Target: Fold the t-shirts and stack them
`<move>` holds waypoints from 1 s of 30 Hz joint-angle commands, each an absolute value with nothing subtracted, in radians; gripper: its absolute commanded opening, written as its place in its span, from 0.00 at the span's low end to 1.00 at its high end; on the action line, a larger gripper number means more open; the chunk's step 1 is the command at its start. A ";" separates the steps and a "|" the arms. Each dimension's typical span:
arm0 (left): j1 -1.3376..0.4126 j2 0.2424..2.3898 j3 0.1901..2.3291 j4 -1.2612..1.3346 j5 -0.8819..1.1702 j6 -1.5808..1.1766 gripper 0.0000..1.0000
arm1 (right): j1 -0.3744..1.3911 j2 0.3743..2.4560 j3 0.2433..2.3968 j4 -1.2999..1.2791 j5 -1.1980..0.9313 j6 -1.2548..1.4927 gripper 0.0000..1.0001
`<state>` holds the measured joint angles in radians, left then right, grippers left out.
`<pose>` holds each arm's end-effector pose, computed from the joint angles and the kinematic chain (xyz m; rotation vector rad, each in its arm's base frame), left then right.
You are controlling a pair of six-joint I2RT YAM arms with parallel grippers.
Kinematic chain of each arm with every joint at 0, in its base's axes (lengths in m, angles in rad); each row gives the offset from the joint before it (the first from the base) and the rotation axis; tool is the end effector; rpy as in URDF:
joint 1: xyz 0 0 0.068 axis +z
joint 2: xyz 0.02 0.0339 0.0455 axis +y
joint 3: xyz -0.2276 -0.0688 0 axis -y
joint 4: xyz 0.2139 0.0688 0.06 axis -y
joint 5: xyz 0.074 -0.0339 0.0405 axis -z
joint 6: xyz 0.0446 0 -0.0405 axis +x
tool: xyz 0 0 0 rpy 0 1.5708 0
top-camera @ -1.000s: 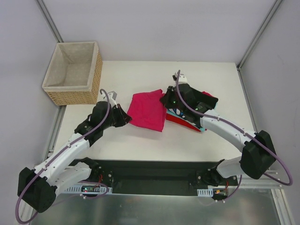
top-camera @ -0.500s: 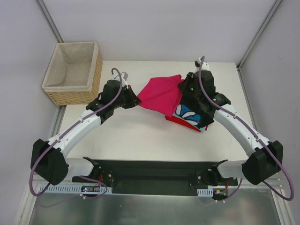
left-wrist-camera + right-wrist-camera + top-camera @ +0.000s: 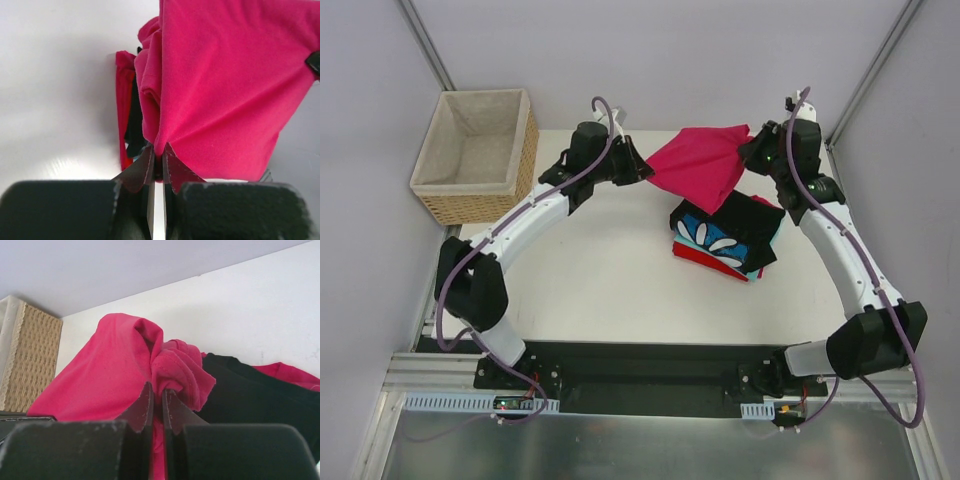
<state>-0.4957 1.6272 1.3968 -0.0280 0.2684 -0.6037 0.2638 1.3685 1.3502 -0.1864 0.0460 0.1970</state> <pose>0.3180 -0.1854 0.3204 0.0963 1.9406 -0.9999 0.2953 0.0776 0.3684 -0.0262 1.7843 0.2916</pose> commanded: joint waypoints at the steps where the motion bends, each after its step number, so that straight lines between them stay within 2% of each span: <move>1: -0.489 1.710 1.491 -0.003 0.328 -0.580 0.00 | 0.190 1.390 1.399 -0.161 0.046 0.178 0.01; 9: -0.508 1.813 1.445 0.098 0.371 -0.588 0.00 | 0.153 1.410 1.234 -0.075 0.046 0.206 0.00; 17: -0.587 1.789 1.188 0.265 0.374 -0.630 0.00 | 0.149 1.310 0.970 -0.023 0.077 0.227 0.00; 23: -0.647 1.787 1.143 0.272 0.371 -0.640 0.00 | 0.143 1.221 0.940 -0.064 0.127 0.218 0.01; 30: -0.669 1.786 1.187 0.262 0.379 -0.646 0.00 | 0.126 1.213 0.983 -0.092 0.149 0.227 0.00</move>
